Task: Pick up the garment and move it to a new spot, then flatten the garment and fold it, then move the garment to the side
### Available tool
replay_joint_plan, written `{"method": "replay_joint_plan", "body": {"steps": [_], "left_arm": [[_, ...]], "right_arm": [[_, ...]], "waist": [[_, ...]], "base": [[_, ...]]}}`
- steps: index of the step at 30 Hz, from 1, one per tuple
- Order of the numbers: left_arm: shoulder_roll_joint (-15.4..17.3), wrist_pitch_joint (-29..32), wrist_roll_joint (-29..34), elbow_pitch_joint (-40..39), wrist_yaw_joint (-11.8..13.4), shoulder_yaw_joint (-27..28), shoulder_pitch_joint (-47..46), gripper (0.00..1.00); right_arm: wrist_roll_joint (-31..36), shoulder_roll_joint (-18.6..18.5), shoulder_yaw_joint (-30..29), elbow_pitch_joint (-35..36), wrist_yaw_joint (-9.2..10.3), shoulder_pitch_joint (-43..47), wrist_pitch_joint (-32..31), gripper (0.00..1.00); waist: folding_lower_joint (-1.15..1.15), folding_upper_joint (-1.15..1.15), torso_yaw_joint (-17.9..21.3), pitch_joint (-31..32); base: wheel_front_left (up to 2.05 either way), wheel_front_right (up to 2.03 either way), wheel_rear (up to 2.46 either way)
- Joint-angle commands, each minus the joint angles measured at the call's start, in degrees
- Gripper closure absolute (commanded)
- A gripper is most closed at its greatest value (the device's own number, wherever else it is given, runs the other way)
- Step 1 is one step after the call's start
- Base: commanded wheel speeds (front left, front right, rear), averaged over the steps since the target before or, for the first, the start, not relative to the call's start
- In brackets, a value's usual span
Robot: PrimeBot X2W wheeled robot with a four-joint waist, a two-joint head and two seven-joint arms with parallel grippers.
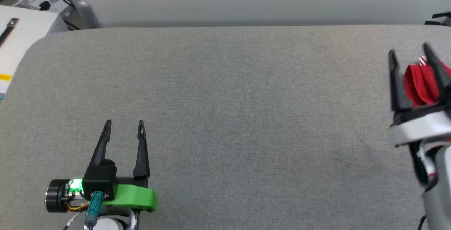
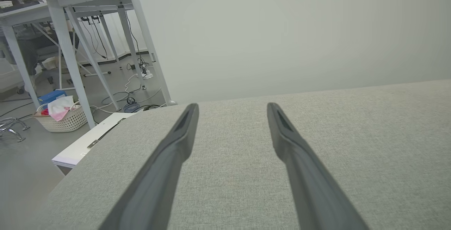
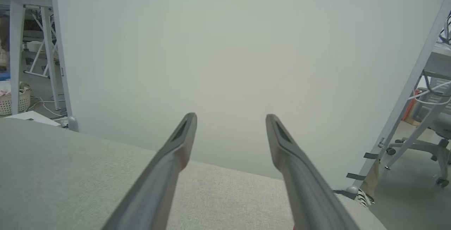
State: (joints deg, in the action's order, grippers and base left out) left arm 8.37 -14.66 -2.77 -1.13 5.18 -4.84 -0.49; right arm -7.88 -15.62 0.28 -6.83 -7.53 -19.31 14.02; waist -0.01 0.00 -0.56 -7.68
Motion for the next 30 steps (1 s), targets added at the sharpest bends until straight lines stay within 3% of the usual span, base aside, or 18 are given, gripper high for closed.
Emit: {"method": "replay_joint_plan", "body": {"steps": [1,2,6,17,30], "left_arm": [[-0.4,-0.3,-0.1,0.3,-0.5,0.3,0.8,0.00],[-0.6,-0.3,0.0,0.7,-0.6,0.7,1.6,0.00],[-0.8,-0.3,0.0,1.0,-0.9,1.1,2.5,0.00],[-2.1,-0.3,-0.6,1.1,-2.5,1.6,5.1,0.00],[-2.9,-0.3,-0.7,1.4,-4.6,1.9,5.9,0.00]], "right_arm": [[0.5,1.0,0.5,0.5,0.04,2.1,0.6,0.00],[0.5,3.4,1.3,0.9,0.04,5.9,0.8,0.00],[0.6,6.0,1.2,1.4,0.04,10.9,0.9,0.00],[0.2,10.7,-1.7,6.4,0.04,22.7,1.0,0.00],[0.2,12.0,-1.7,8.7,0.04,25.8,1.0,0.00]], "waist": [[0.01,0.00,-0.9,1.5],[0.01,0.00,-0.8,2.5],[0.01,0.00,-0.9,3.6],[0.01,0.00,-1.8,6.2],[0.01,0.00,-2.1,6.7]], "base": [[0.00,0.00,0.00],[0.00,0.00,0.00],[0.00,0.00,0.00],[0.00,0.00,0.00],[0.00,0.00,0.00]]}}
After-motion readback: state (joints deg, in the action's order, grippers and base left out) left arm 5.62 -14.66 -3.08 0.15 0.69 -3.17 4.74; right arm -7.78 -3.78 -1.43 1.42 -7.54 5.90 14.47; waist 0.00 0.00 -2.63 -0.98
